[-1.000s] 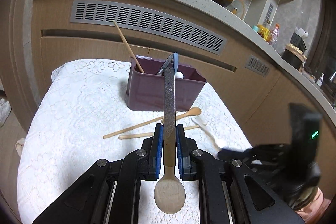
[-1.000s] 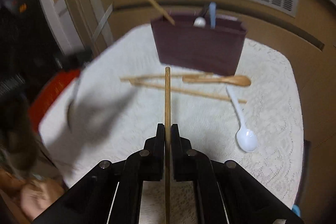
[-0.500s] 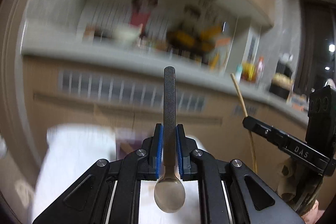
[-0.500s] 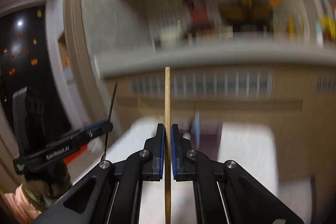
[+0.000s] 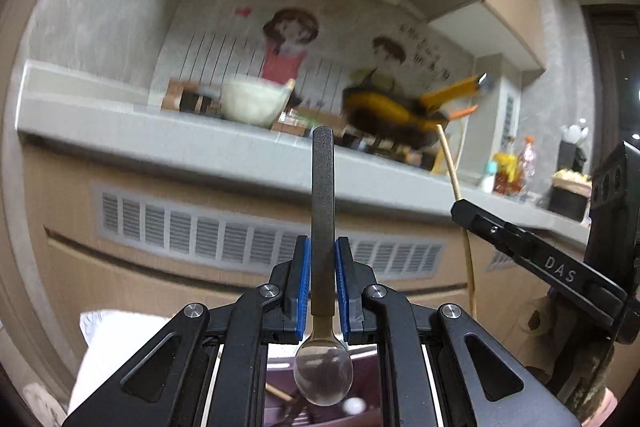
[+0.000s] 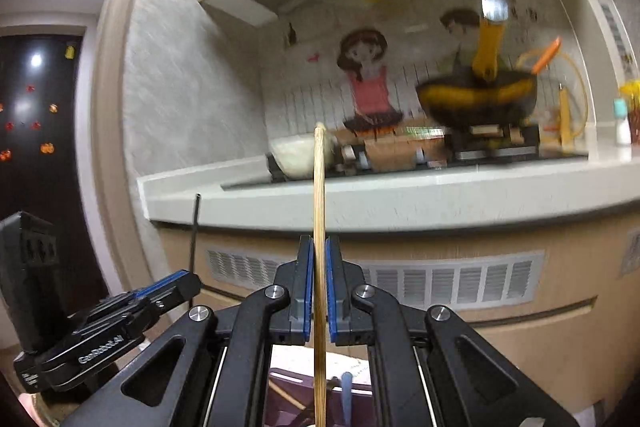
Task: Organize utensils
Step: 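Lower the wooden spoon and chopstick into the caddy and open both tools, then reach the left tool to a short wooden spoon while the right tool reaches the white plastic spoon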
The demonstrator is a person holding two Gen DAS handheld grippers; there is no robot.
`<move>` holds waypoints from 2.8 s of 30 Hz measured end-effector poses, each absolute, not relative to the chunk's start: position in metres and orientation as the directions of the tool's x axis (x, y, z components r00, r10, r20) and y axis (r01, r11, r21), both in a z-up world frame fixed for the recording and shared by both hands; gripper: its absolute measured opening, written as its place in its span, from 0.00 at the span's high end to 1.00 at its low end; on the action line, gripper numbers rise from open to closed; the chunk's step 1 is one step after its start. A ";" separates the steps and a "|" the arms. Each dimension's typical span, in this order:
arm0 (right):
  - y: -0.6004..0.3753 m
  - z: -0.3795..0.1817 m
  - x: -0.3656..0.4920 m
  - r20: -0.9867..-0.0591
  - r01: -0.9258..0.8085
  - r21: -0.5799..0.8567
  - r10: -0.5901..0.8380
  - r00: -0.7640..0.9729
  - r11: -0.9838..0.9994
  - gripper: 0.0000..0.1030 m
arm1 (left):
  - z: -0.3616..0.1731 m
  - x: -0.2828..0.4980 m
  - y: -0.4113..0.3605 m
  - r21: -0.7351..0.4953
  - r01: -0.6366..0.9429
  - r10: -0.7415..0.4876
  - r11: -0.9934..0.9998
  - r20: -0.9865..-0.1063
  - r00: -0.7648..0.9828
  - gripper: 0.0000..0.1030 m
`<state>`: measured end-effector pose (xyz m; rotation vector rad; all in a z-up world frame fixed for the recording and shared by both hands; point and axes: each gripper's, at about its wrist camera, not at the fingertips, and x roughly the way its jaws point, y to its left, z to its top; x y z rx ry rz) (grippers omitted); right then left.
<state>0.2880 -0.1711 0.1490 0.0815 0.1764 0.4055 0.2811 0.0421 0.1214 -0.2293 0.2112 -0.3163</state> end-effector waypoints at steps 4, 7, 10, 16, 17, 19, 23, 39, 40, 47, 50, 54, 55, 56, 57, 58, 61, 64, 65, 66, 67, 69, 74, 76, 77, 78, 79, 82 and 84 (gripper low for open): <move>-0.162 0.112 0.327 -0.258 -0.374 0.105 0.388 0.885 0.922 0.94 | 0.088 0.313 0.035 -0.261 0.270 -0.337 0.927 -0.262 0.904 0.88; -0.160 0.089 0.347 -0.300 -0.358 0.081 0.365 0.881 0.930 0.94 | 0.066 0.324 0.025 -0.237 0.280 -0.343 0.930 -0.287 0.895 0.88; -0.158 0.070 0.361 -0.338 -0.348 0.063 0.348 0.874 0.935 0.94 | 0.048 0.333 0.021 -0.243 0.280 -0.348 0.929 -0.311 0.885 0.88; -0.150 0.032 0.368 -0.399 -0.338 -0.035 0.297 0.867 0.940 0.94 | 0.015 0.339 0.014 -0.222 0.274 -0.341 0.936 -0.365 0.866 0.88; -0.149 0.025 0.366 -0.416 -0.342 -0.043 0.295 0.860 0.939 0.94 | 0.012 0.338 0.013 -0.222 0.278 -0.345 0.934 -0.373 0.861 0.87; -0.150 0.012 0.361 -0.443 -0.344 -0.052 0.287 0.849 0.938 0.94 | 0.009 0.336 0.010 -0.216 0.277 -0.343 0.936 -0.387 0.856 0.86; -0.151 -0.001 0.347 -0.483 -0.354 -0.077 0.275 0.831 0.932 0.92 | 0.010 0.329 0.005 -0.200 0.280 -0.340 0.939 -0.412 0.845 0.78; -0.189 0.011 0.244 -0.536 -0.310 -0.150 0.187 0.823 0.939 0.17 | 0.018 0.260 0.021 -0.163 0.304 -0.345 0.938 -0.472 0.811 0.43; -0.193 0.004 0.235 -0.558 -0.305 -0.169 0.164 0.814 0.937 0.14 | 0.016 0.256 0.024 -0.172 0.320 -0.362 0.932 -0.491 0.792 0.42; -0.196 -0.047 0.215 -0.685 -0.320 -0.176 0.118 0.719 0.931 0.05 | -0.016 0.235 0.028 -0.234 0.395 -0.449 0.888 -0.628 0.636 0.34; -0.201 -0.063 0.214 -0.722 -0.313 -0.137 0.122 0.681 0.940 0.05 | -0.029 0.235 0.018 -0.267 0.421 -0.480 0.867 -0.674 0.561 0.34; -0.213 -0.076 0.217 -0.770 -0.299 -0.062 0.145 0.621 0.952 0.37 | -0.040 0.240 -0.003 -0.265 0.451 -0.491 0.852 -0.702 0.516 0.34; -0.217 -0.080 0.219 -0.791 -0.297 -0.036 0.154 0.592 0.954 0.51 | -0.041 0.243 -0.009 -0.263 0.454 -0.490 0.851 -0.708 0.509 0.34; -0.221 -0.084 0.221 -0.806 -0.291 -0.010 0.164 0.568 0.957 0.61 | -0.043 0.247 -0.016 -0.257 0.460 -0.487 0.850 -0.716 0.500 0.34; -0.223 -0.085 0.220 -0.805 -0.286 -0.003 0.168 0.569 0.958 0.63 | -0.046 0.251 -0.026 -0.248 0.473 -0.486 0.845 -0.726 0.486 0.34; -0.225 -0.084 0.216 -0.800 -0.284 -0.005 0.167 0.577 0.959 0.70 | -0.046 0.254 -0.034 -0.238 0.485 -0.483 0.841 -0.734 0.477 0.35; -0.227 -0.083 0.204 -0.805 -0.303 0.003 0.183 0.565 0.953 0.91 | -0.049 0.263 -0.064 -0.187 0.549 -0.473 0.815 -0.761 0.443 0.47; -0.232 -0.081 0.195 -0.810 -0.323 0.039 0.219 0.544 0.946 0.91 | -0.054 0.270 -0.093 -0.133 0.604 -0.454 0.786 -0.788 0.416 0.51; -0.234 -0.079 0.193 -0.809 -0.325 0.050 0.229 0.541 0.944 0.91 | -0.055 0.272 -0.100 -0.110 0.611 -0.439 0.784 -0.794 0.420 0.51; -0.233 -0.078 0.190 -0.808 -0.327 0.060 0.239 0.539 0.943 0.91 | -0.057 0.275 -0.105 -0.086 0.614 -0.421 0.785 -0.800 0.427 0.51; -0.235 -0.076 0.186 -0.804 -0.327 0.073 0.249 0.539 0.942 0.91 | -0.059 0.280 -0.110 -0.066 0.615 -0.404 0.786 -0.808 0.429 0.51; -0.240 -0.072 0.178 -0.794 -0.320 0.088 0.261 0.549 0.943 0.91 | -0.064 0.287 -0.116 -0.054 0.615 -0.383 0.786 -0.824 0.417 0.51; -0.247 -0.064 0.169 -0.778 -0.304 0.079 0.250 0.576 0.949 0.91 | -0.075 0.292 -0.112 -0.089 0.586 -0.362 0.805 -0.857 0.366 0.51; -0.250 -0.063 0.168 -0.780 -0.300 0.079 0.247 0.575 0.951 0.91 | -0.072 0.284 -0.106 -0.143 0.583 -0.390 0.799 -0.862 0.323 0.51; -0.251 -0.063 0.167 -0.782 -0.299 0.082 0.247 0.572 0.951 0.90 | -0.072 0.280 -0.103 -0.174 0.586 -0.407 0.792 -0.865 0.293 0.51; -0.251 -0.064 0.168 -0.785 -0.299 0.083 0.247 0.568 0.951 0.90 | -0.072 0.276 -0.102 -0.191 0.589 -0.417 0.785 -0.866 0.275 0.51; -0.252 -0.066 0.168 -0.787 -0.299 0.084 0.247 0.565 0.951 0.90 | -0.071 0.270 -0.100 -0.202 0.596 -0.423 0.777 -0.869 0.257 0.51; -0.253 -0.070 0.169 -0.791 -0.302 0.112 0.269 0.549 0.947 0.90 | -0.068 0.254 -0.099 -0.245 0.619 -0.448 0.746 -0.873 0.194 0.51; -0.253 -0.070 0.169 -0.792 -0.296 0.126 0.276 0.545 0.947 0.90 | -0.059 0.248 -0.101 -0.228 0.637 -0.456 0.736 -0.863 0.217 0.51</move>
